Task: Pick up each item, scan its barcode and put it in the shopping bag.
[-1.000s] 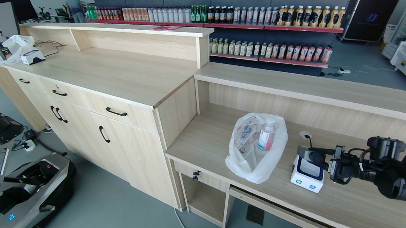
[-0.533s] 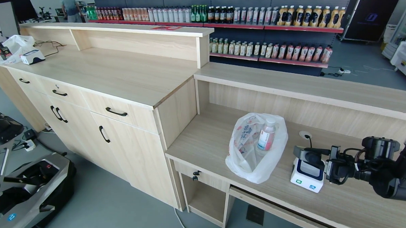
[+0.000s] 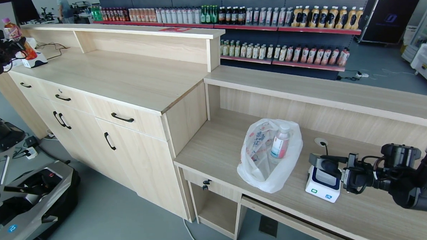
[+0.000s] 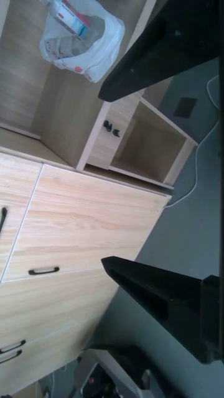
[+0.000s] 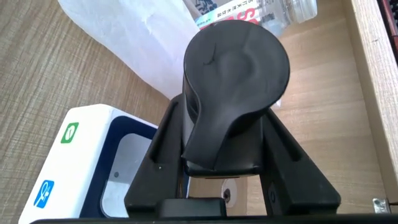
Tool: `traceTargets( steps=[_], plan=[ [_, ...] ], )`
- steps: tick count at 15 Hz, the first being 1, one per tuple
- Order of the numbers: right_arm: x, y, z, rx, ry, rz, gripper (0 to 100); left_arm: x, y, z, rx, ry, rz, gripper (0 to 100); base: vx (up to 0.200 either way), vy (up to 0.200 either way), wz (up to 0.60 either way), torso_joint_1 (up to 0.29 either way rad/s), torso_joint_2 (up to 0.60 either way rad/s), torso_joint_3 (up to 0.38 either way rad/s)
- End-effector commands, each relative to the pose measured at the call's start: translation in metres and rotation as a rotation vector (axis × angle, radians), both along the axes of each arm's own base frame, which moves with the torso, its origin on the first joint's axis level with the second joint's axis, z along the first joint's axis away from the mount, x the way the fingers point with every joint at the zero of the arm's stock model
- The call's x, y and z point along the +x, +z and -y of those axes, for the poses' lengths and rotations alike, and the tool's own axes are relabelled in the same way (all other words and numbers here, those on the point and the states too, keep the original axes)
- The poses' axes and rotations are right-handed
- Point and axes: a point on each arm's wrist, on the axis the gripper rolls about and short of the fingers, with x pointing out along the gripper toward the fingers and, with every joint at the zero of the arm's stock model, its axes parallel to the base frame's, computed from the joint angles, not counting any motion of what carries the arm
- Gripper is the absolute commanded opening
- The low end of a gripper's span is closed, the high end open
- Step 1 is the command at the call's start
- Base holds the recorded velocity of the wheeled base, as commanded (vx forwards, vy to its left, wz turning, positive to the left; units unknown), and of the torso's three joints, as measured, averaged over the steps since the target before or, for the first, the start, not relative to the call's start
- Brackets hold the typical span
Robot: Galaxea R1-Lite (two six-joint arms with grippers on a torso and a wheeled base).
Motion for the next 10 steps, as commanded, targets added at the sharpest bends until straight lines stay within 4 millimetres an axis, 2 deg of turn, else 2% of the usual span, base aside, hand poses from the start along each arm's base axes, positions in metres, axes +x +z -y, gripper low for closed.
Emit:
traceTargets(
  steps=[1, 2, 4, 5, 6, 8, 9, 10],
  plan=[
    [-0.001, 0.015, 0.0, 0.013, -0.008, 0.018, 0, 0.0, 0.0, 0.0, -0.001, 0.0, 0.001, 100, 0.0, 0.0, 0.0, 0.0, 0.0, 0.0],
    [-0.002, 0.024, 0.0, 0.033, -0.015, 0.016, 0, 0.0, 0.0, 0.0, -0.001, 0.0, 0.001, 100, 0.0, 0.0, 0.0, 0.0, 0.0, 0.0],
    [-0.02, 0.083, -0.002, 0.195, -0.126, -0.073, 0, 0.0, 0.0, 0.0, -0.001, 0.0, 0.001, 100, 0.0, 0.0, 0.0, 0.0, 0.0, 0.0],
    [-0.031, 0.1, 0.0, 0.25, -0.168, -0.111, 0, 0.0, 0.0, 0.0, -0.001, 0.0, 0.001, 100, 0.0, 0.0, 0.0, 0.0, 0.0, 0.0],
    [-0.057, 0.13, 0.007, 0.372, -0.257, -0.199, 0, 0.0, 0.0, 0.0, -0.001, 0.0, 0.001, 100, 0.0, 0.0, 0.0, 0.0, 0.0, 0.0],
    [-0.091, 0.16, 0.011, 0.569, -0.417, -0.34, 0, 0.0, 0.0, 0.0, -0.001, 0.0, 0.001, 100, 0.0, 0.0, 0.0, 0.0, 0.0, 0.0],
    [-0.096, 0.164, 0.01, 0.599, -0.448, -0.357, 0, 0.0, 0.0, 0.0, -0.001, 0.0, 0.001, 100, 0.0, 0.0, 0.0, 0.0, 0.0, 0.0],
    [-0.111, 0.174, 0.008, 0.774, -0.656, -0.442, 0, 0.0, 0.0, 0.0, -0.001, 0.0, 0.001, 100, 0.0, 0.0, 0.0, 0.0, 0.0, 0.0]
  ],
)
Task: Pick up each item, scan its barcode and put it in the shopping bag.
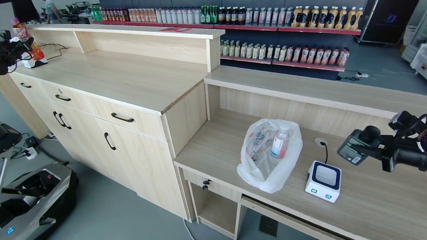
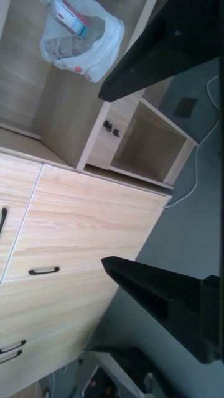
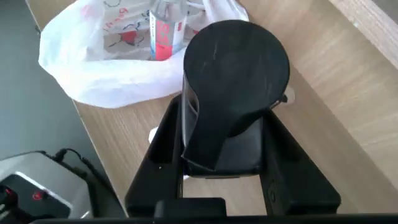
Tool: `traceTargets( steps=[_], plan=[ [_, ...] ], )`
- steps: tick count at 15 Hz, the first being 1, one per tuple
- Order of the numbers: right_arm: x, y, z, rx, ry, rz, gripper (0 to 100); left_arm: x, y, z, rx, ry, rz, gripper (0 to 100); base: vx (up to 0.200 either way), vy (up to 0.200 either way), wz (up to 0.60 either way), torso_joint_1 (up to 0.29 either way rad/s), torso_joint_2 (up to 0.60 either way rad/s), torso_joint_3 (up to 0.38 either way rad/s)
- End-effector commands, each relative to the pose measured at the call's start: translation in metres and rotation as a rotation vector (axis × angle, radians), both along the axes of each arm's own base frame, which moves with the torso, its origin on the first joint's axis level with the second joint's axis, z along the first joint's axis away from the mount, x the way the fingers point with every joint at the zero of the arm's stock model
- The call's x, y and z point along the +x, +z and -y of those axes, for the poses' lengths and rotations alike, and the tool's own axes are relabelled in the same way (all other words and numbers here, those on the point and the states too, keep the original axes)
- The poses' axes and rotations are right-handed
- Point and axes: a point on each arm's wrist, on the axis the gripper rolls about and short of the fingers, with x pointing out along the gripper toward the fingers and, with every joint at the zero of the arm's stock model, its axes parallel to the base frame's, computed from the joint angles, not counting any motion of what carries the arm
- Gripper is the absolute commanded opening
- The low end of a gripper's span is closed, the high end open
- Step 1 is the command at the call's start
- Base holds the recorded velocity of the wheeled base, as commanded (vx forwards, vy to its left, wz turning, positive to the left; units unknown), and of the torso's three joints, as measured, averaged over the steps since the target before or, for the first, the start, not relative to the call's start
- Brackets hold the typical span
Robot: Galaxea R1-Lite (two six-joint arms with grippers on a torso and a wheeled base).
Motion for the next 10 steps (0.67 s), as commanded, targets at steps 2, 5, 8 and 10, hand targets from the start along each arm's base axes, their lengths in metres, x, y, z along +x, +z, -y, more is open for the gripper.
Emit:
traceTargets(
  steps=[2, 5, 8, 10],
  plan=[
    [-0.043, 0.049, -0.002, 0.182, -0.413, -0.046, 0, 0.0, 0.0, 0.0, 0.0, 0.001, 0.001, 100, 0.0, 0.0, 0.0, 0.0, 0.0, 0.0],
    [-0.037, 0.056, -0.014, 0.229, -0.637, 0.007, 0, 0.0, 0.0, 0.0, 0.0, 0.001, 0.001, 100, 0.0, 0.0, 0.0, 0.0, 0.0, 0.0],
    [-0.027, 0.056, -0.046, 0.258, -0.745, 0.123, 0, 0.0, 0.0, 0.0, 0.0, 0.001, 0.001, 100, 0.0, 0.0, 0.0, 0.0, 0.0, 0.0],
    [-0.025, 0.056, -0.056, 0.246, -0.77, 0.144, 0, 0.0, 0.0, 0.0, 0.0, 0.001, 0.002, 100, 0.0, 0.0, 0.0, 0.0, 0.0, 0.0]
  ],
)
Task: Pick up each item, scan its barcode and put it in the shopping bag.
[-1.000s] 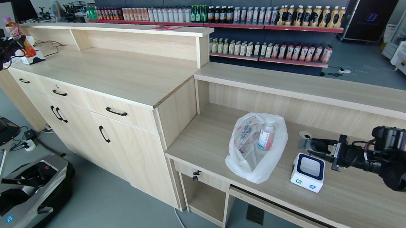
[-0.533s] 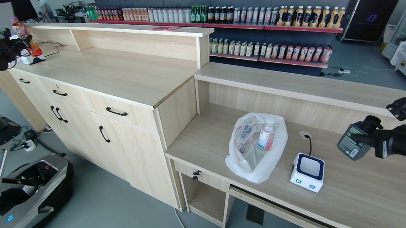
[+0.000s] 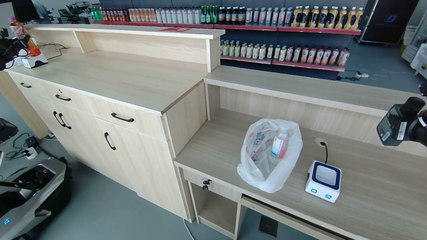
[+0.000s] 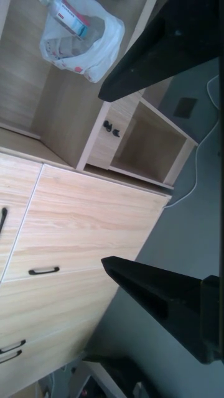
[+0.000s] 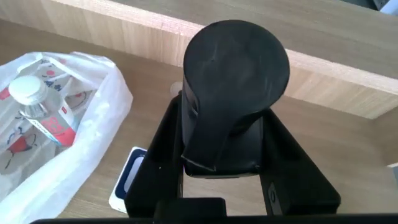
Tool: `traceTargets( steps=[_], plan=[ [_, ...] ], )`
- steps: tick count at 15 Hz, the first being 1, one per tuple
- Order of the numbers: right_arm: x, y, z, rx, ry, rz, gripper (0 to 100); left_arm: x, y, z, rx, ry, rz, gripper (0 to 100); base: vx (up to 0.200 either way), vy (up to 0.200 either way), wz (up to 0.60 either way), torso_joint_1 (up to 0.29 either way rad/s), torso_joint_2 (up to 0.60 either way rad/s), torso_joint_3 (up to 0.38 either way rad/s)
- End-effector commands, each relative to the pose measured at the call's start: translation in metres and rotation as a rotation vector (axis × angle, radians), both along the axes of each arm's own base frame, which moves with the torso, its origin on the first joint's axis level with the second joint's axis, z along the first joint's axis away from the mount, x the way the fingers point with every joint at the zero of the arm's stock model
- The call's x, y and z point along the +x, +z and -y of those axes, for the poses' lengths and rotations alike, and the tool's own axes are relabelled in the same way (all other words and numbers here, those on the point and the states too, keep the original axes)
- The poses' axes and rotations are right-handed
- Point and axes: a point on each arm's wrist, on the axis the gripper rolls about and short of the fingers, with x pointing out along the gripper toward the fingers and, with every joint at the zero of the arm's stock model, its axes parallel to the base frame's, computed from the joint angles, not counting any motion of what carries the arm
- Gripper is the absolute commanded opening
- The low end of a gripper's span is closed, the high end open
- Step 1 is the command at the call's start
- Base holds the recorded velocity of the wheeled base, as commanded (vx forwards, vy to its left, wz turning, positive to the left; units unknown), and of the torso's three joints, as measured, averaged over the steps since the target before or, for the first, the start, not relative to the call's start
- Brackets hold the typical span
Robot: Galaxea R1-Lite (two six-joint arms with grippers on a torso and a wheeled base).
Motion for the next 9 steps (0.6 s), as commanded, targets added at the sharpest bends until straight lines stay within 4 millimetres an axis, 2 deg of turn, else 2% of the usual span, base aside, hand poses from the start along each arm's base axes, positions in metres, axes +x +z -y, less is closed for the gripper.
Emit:
traceTargets(
  steps=[1, 6, 9],
  plan=[
    [0.001, -0.003, -0.011, -0.028, 0.033, -0.018, 0, 0.0, 0.0, 0.0, 0.0, 0.001, 0.0, 100, 0.0, 0.0, 0.0, 0.0, 0.0, 0.0],
    [0.003, -0.006, -0.022, -0.141, 0.094, -0.059, 0, 0.0, 0.0, 0.0, 0.0, 0.001, 0.0, 100, 0.0, 0.0, 0.0, 0.0, 0.0, 0.0],
    [0.008, -0.009, -0.046, -0.149, 0.192, -0.021, 0, 0.0, 0.0, 0.0, 0.0, 0.001, 0.0, 100, 0.0, 0.0, 0.6, -0.002, 0.0, 0.005]
  ],
)
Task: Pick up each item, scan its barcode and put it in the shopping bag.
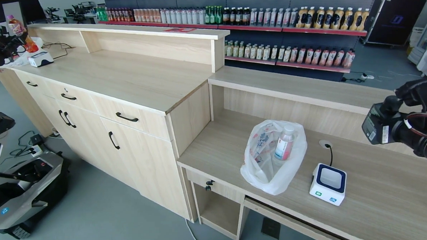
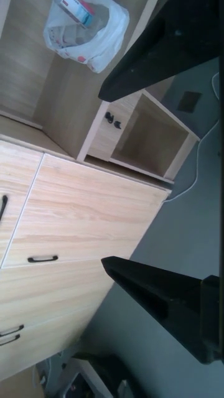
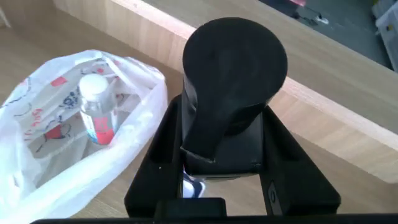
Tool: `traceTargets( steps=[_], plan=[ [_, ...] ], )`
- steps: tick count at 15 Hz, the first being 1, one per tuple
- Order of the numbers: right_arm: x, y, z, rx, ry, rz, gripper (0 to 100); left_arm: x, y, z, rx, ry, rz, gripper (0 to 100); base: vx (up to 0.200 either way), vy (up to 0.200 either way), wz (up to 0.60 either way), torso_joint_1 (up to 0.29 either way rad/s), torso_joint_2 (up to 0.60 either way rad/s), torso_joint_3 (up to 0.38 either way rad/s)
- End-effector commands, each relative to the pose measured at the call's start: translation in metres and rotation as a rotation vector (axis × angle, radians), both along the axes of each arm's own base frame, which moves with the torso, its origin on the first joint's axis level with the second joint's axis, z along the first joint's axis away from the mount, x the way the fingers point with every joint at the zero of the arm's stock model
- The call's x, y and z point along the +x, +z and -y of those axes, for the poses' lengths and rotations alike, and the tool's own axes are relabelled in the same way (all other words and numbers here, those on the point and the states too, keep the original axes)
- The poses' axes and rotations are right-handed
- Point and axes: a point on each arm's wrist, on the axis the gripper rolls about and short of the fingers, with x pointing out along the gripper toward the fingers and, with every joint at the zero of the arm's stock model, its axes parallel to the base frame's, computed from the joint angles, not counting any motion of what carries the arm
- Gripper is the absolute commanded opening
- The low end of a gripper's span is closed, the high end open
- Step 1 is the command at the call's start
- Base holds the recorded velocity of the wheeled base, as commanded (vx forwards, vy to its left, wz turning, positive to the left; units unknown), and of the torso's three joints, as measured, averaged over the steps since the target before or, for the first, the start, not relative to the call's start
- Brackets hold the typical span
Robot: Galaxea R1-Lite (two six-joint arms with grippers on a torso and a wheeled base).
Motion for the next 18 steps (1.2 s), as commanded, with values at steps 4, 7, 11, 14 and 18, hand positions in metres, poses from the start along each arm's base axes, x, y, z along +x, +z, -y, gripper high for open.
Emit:
traceTargets(
  steps=[4, 7, 11, 14, 18],
  plan=[
    [0.016, -0.028, -0.035, -0.046, 0.148, -0.095, 0, 0.0, 0.0, 0.0, 0.0, 0.0, 0.001, 100, 0.0, 0.0, 0.6, 0.006, 0.0, 0.001],
    [0.033, -0.07, -0.038, -0.033, 0.18, -0.239, 0, 0.0, 0.0, 0.0, 0.0, 0.0, 0.001, 100, 0.0, 0.0, 0.0, 0.0, 0.0, 0.0],
    [0.048, -0.085, -0.041, 0.042, 0.29, -0.183, 0, 0.0, 0.0, 0.0, 0.0, 0.0, 0.001, 100, 0.0, 0.0, 0.0, 0.0, 0.0, 0.0],
    [0.044, -0.072, -0.035, 0.04, 0.275, -0.13, 0, 0.0, 0.0, 0.0, 0.0, 0.0, 0.001, 100, 0.0, 0.0, 0.0, 0.0, 0.0, 0.0],
    [0.042, -0.075, -0.011, 0.051, 0.194, -0.13, 0, 0.0, 0.0, 0.0, 0.0, 0.0, 0.001, 100, 0.0, 0.0, 0.0, 0.0, 0.0, 0.0]
  ],
)
